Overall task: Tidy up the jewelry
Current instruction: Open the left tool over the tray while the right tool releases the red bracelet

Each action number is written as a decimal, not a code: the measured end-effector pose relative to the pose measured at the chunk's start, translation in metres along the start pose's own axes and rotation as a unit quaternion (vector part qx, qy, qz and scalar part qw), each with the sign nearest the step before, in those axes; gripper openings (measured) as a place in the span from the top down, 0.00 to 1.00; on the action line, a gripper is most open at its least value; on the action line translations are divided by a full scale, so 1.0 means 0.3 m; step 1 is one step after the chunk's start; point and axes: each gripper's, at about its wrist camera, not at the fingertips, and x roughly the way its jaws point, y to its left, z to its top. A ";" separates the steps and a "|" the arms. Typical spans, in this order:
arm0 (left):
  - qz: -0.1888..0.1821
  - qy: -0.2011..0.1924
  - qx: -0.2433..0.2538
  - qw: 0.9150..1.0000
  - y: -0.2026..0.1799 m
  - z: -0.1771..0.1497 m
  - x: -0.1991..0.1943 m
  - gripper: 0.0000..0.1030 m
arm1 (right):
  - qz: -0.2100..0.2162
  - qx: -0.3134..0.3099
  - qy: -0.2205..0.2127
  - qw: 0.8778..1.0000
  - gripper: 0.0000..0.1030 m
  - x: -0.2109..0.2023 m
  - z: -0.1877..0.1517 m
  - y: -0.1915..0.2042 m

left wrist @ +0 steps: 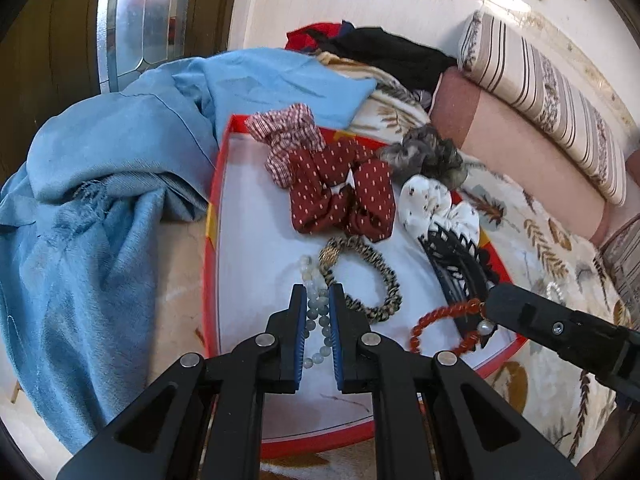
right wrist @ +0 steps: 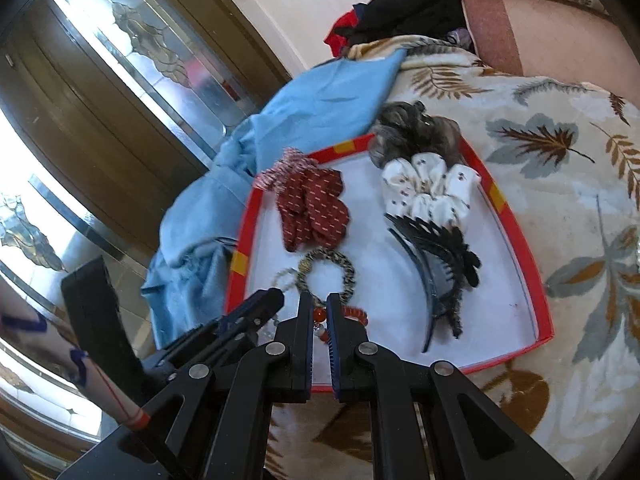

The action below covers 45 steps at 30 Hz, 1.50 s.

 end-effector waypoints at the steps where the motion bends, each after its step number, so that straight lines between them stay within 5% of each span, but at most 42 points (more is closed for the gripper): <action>1: 0.000 0.004 0.000 1.000 -0.003 -0.003 0.006 0.90 | -0.003 0.000 0.002 1.000 0.93 0.001 -0.002 -0.010; 42: 0.029 0.019 0.048 0.998 -0.069 -0.020 0.040 0.90 | -0.075 -0.005 0.026 0.997 0.92 0.081 -0.082 -0.127; 45: 0.030 0.019 0.050 0.998 -0.074 -0.021 0.043 0.82 | -0.080 -0.010 0.025 0.996 0.92 0.078 -0.082 -0.126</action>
